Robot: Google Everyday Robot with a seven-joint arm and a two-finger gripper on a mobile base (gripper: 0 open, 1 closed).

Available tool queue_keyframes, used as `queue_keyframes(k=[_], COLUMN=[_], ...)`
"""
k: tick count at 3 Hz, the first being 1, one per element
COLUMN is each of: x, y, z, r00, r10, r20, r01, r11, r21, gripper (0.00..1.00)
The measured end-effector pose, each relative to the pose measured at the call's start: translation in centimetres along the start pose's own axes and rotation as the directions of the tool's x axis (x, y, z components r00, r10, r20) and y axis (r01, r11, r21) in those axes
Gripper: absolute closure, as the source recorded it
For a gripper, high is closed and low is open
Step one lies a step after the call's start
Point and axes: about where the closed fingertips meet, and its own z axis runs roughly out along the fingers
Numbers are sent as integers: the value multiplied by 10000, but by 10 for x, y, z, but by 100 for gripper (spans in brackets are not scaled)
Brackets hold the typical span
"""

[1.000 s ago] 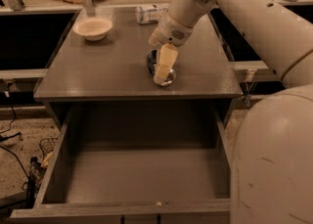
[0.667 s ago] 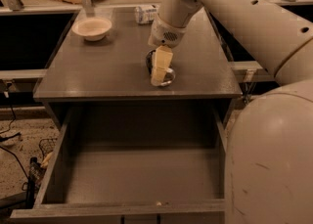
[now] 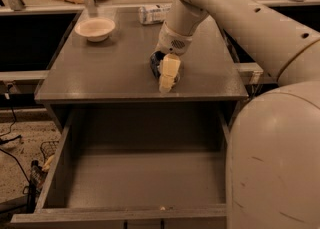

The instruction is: Place pepsi can into top drawer

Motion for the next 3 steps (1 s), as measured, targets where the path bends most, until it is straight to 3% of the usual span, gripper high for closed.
queue_keyframes(k=[1,2,3], x=[0,0,0], y=[0,0,0], z=[0,0,0], r00=[10000,10000,10000], r10=[0,0,0], r20=[0,0,0], r01=[0,0,0], r11=[10000,10000,10000], r21=[0,0,0], gripper=[0,15,38])
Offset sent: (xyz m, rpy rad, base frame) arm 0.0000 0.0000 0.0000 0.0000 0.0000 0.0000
